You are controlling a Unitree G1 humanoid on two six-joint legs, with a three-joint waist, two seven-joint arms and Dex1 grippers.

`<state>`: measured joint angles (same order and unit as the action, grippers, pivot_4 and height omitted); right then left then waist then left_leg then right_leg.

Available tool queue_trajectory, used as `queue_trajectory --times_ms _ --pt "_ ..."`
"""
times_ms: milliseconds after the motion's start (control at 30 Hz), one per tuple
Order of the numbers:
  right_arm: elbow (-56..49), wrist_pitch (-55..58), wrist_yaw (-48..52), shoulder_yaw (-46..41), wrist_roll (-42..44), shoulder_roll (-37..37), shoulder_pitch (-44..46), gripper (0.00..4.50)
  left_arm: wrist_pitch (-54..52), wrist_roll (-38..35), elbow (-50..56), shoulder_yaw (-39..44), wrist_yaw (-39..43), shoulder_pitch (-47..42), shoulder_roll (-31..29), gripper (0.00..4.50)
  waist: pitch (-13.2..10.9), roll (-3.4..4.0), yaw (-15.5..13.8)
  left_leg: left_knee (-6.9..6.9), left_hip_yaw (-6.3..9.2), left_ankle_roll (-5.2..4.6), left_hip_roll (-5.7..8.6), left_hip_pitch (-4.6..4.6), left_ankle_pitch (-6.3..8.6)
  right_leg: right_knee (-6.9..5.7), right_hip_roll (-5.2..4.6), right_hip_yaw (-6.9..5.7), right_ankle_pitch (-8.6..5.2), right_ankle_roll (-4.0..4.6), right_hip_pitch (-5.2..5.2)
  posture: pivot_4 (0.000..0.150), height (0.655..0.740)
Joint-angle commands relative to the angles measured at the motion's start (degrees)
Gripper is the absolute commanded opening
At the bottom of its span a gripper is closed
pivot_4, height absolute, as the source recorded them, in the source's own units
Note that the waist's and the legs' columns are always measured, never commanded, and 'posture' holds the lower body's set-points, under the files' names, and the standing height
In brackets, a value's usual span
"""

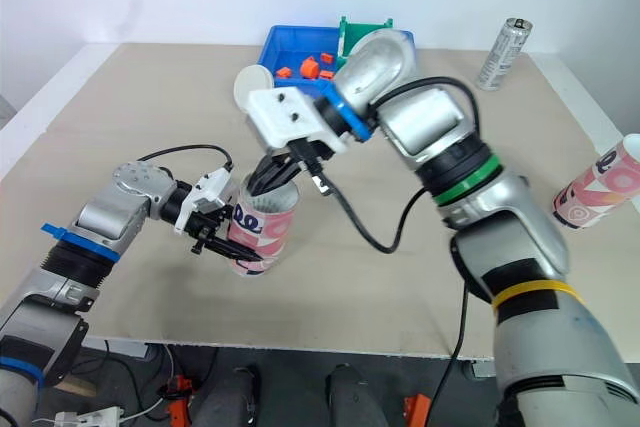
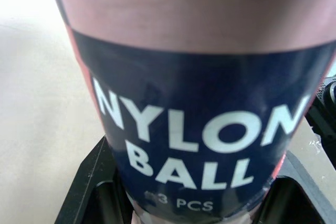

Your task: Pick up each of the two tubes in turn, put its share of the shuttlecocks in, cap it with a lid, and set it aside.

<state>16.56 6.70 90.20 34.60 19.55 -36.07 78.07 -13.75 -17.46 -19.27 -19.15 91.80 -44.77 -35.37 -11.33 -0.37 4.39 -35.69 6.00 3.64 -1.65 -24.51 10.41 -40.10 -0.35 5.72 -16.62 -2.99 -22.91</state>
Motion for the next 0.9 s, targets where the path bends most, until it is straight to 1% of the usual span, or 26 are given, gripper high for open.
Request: queue_trajectory --times_ms 33,167,233,333,433,500,533,600,667,733,833,900 --pt "0.5 -2.9 2.3 -0.9 -0.4 -2.6 2.8 0.02 -0.1 -0.3 2.3 2.0 0.3 0.0 -0.5 2.21 0.0 0.0 0.0 0.01 0.0 0.0 0.0 0.0 0.0 -0.01 0.01 0.0 0.0 0.0 -0.01 0.15 0.7384" --pt "2.1 -4.5 2.3 -5.1 -2.2 -4.7 3.1 0.02 0.1 -0.7 3.0 2.6 -0.3 0.5 -0.1 2.21 0.0 0.0 0.2 0.04 0.0 0.0 -0.03 0.0 0.0 -0.04 0.05 0.01 0.02 0.04 -0.09 0.15 0.7384" --pt "1.5 -3.8 0.8 -9.1 -3.3 -8.0 1.5 0.02 0.9 -2.0 3.6 4.1 -1.6 1.4 1.1 2.21 0.0 0.0 0.1 0.07 0.0 0.0 -0.04 0.0 0.0 -0.04 0.05 -0.03 0.01 0.04 -0.09 0.15 0.7384" --pt "-1.1 -0.7 -3.0 -14.7 -4.1 -12.6 -2.6 0.02 3.0 -4.3 4.8 7.0 -4.1 4.0 4.4 2.21 0.0 0.0 -0.5 0.05 0.04 0.0 0.04 -0.12 0.0 0.04 -0.09 -0.08 -0.03 -0.01 -0.07 0.15 0.7384" --pt "-6.0 3.1 -3.3 -18.3 -4.9 -18.8 -10.6 0.95 8.2 -4.3 5.0 7.9 -6.2 8.1 8.5 2.21 0.0 -0.01 -0.9 0.04 0.03 0.0 0.12 -0.17 0.0 0.1 -0.19 -0.07 -0.04 -0.03 -0.07 0.15 0.7384" --pt "-7.4 3.8 -4.7 -19.6 -6.7 -21.0 -14.9 1.89 10.0 -4.2 5.0 7.9 -6.8 10.2 10.5 2.21 0.0 -0.01 -1.2 0.0 0.04 -0.01 0.12 -0.15 0.01 0.12 -0.2 -0.08 -0.06 -0.05 -0.01 0.15 0.7384" --pt "-7.8 4.1 -5.1 -20.1 -7.3 -21.5 -16.1 2.47 10.5 -4.1 5.0 7.9 -7.0 10.8 11.0 2.21 0.0 0.01 -1.0 0.01 0.02 -0.02 0.14 -0.15 0.01 0.11 -0.2 -0.04 -0.06 -0.05 -0.03 0.15 0.7384" --pt "-6.7 3.5 -2.9 -19.6 -9.7 -24.9 -20.2 3.45 11.8 -4.1 4.1 7.9 -8.3 12.3 13.4 2.21 0.0 0.05 -1.0 0.0 -0.09 -0.02 0.12 -0.15 0.01 0.03 -0.18 0.04 0.0 0.01 -0.18 0.15 0.7384" --pt "-2.8 0.9 -2.8 -18.5 -13.7 -27.1 -22.9 3.45 14.6 -3.2 2.0 8.2 -10.6 12.8 16.0 2.21 0.0 0.06 -1.2 -0.02 -0.06 -0.07 0.12 -0.12 -0.04 0.0 -0.15 0.01 0.0 0.01 -0.14 0.15 0.7384" --pt "3.8 -1.9 -3.7 -17.0 -18.3 -28.1 -24.1 3.45 17.8 -1.6 -0.6 7.8 -12.1 12.8 17.8 2.21 0.0 0.05 -1.2 -0.06 -0.08 -0.09 0.12 -0.09 -0.07 0.03 -0.15 0.05 0.04 -0.06 -0.07 0.15 0.7384" --pt "13.7 -6.3 -5.4 -15.2 -24.8 -28.4 -23.3 3.45 22.8 0.8 -4.5 7.3 -13.2 12.0 19.4 2.21 0.0 0.05 -1.1 -0.15 -0.25 -0.06 0.13 -0.02 -0.11 0.08 -0.15 0.21 0.11 -0.17 0.0 0.15 0.7384" --pt "20.2 -8.3 -5.8 -14.7 -27.3 -28.0 -22.2 3.45 24.5 1.4 -6.0 7.1 -13.5 11.4 19.9 2.21 0.0 0.05 -1.1 -0.13 -0.44 -0.08 0.12 0.08 -0.14 0.08 -0.15 0.4 0.15 -0.21 0.01 0.15 0.7384"
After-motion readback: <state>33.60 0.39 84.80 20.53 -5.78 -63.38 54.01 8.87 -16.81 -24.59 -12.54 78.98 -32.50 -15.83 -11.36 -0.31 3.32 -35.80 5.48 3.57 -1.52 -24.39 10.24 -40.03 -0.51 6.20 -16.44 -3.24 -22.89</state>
